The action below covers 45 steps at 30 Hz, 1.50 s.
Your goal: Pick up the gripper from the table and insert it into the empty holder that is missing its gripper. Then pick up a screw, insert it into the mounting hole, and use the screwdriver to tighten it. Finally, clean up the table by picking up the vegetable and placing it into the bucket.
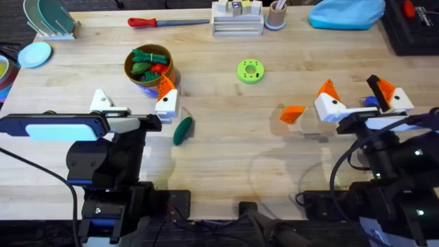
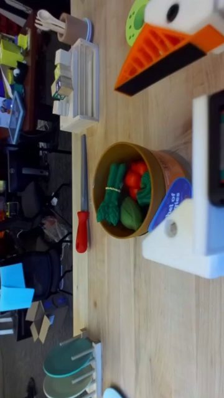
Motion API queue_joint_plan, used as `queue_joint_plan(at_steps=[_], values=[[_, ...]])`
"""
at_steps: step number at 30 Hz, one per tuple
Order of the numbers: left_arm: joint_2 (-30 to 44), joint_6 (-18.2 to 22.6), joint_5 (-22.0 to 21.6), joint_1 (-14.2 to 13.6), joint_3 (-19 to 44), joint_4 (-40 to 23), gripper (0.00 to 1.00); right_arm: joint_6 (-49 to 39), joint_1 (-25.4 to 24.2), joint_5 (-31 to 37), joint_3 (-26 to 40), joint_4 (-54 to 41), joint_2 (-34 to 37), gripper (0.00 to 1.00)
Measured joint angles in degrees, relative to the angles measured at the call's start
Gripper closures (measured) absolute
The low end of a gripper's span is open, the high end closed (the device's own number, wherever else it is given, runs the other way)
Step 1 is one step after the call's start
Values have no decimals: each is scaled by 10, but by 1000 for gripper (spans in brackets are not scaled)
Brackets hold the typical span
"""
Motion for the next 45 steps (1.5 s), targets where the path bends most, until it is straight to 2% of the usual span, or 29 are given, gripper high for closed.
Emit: queue_joint_plan(at_steps=[18,21,24,27,32,36,40,45], values=[[0,0,-8,0,0,0,10,12,0,-10,1,-2,0,11],[2,0,-13,0,17,-22,11,31,0,-15,24,-46,5,10],[28,0,-14,0,78,-65,10,38,0,-15,83,-123,27,10],[76,0,-16,0,171,-126,10,39,0,-6,181,-215,69,10],[211,0,-20,0,356,-316,10,30,0,1,335,-339,168,10],[325,1,-28,0,474,-442,9,24,0,2,406,-374,241,10],[416,4,-29,0,537,-466,10,21,0,3,430,-367,280,10],[478,5,-28,0,545,-484,10,21,0,3,430,-365,286,10]])
